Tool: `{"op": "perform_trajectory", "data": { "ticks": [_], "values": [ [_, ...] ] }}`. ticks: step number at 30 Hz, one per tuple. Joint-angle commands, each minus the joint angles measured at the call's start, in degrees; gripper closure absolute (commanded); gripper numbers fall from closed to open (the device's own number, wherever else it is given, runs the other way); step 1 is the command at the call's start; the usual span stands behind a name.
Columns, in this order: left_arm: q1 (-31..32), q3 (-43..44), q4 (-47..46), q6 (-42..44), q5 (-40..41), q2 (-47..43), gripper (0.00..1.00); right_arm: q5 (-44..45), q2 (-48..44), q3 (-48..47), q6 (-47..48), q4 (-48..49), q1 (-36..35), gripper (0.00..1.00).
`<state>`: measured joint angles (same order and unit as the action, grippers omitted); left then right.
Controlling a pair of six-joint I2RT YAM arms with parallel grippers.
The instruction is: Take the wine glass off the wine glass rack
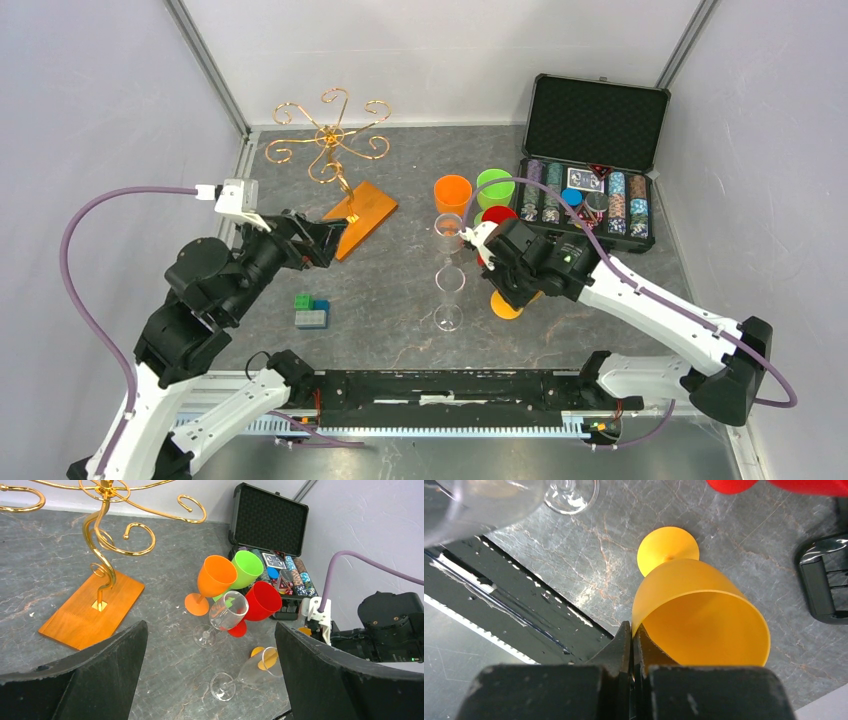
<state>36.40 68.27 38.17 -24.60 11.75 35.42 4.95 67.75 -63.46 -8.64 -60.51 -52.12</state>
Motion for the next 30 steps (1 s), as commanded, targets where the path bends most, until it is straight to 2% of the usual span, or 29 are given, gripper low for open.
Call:
{"op": "perform_trajectory", "data": {
  "ticks": [1,9,11,15,21,27,30],
  "values": [
    [0.07,0.61,0.13,0.97,1.43,-1.04,0.00,0.38,1.19,-3.96,1.19,2.21,-0.01,1.00],
    [0.07,2.02,2.81,0.61,4.23,-1.75,0.00,-2.04,2.17,-1.12,1.23,3.48,0.00,1.00],
    [0.12,2.45,3.46,0.52,5.13,-2.01,0.00,-1.83,2.01,-1.13,1.17,3.47,-0.05,0.92],
    [0.11,3.30,4.89,0.44,6.76,-2.56,0.00,-0.48,1.25,-2.91,0.90,3.47,-0.02,0.65],
    [0.07,5.76,8.39,0.08,8.07,-3.80,0.00,3.02,-1.59,-8.71,-0.10,3.31,0.00,0.43],
    [0.09,7.13,12.19,-0.62,9.57,-5.56,0.00,13.01,-12.79,-11.32,0.50,7.75,0.00,0.31],
    [0.07,7.62,14.03,-1.10,10.82,-6.74,0.00,26.02,-20.98,-9.64,1.03,11.22,0.00,0.26]
  ]
}}
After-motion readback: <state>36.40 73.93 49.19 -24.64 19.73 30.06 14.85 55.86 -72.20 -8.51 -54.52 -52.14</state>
